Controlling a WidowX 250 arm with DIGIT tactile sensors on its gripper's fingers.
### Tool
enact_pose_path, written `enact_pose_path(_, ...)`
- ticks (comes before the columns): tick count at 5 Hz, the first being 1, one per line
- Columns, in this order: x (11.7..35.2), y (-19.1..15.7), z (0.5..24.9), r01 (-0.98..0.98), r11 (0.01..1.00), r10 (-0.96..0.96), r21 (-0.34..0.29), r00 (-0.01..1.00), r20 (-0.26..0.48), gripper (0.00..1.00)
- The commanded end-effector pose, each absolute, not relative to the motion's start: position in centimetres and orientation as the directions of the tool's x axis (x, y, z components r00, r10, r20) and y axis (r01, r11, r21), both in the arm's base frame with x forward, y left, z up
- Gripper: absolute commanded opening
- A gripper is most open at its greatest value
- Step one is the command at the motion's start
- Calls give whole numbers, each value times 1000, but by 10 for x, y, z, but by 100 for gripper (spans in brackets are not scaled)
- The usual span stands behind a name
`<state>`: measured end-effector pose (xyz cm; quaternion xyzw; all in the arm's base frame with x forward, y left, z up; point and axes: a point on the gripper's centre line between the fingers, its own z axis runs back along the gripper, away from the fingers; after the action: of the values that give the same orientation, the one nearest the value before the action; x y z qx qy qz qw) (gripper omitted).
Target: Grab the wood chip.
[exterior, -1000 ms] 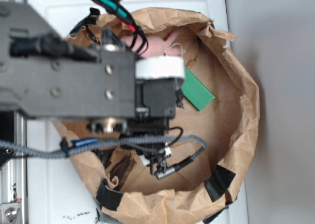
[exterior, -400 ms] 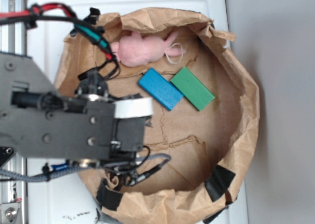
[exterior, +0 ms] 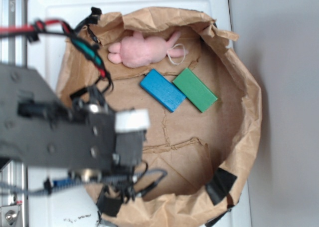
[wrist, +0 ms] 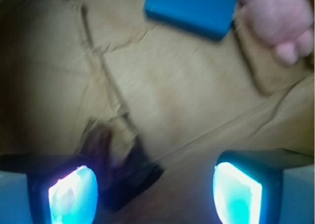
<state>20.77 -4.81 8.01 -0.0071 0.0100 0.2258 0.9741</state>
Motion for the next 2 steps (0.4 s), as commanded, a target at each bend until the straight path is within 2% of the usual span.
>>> enact_pose_path(1,218,-61,66,-427,904,427,-27,904,8,100)
enact_pose_path(2,222,-62,51,-417,908,418,-26,907,41,100)
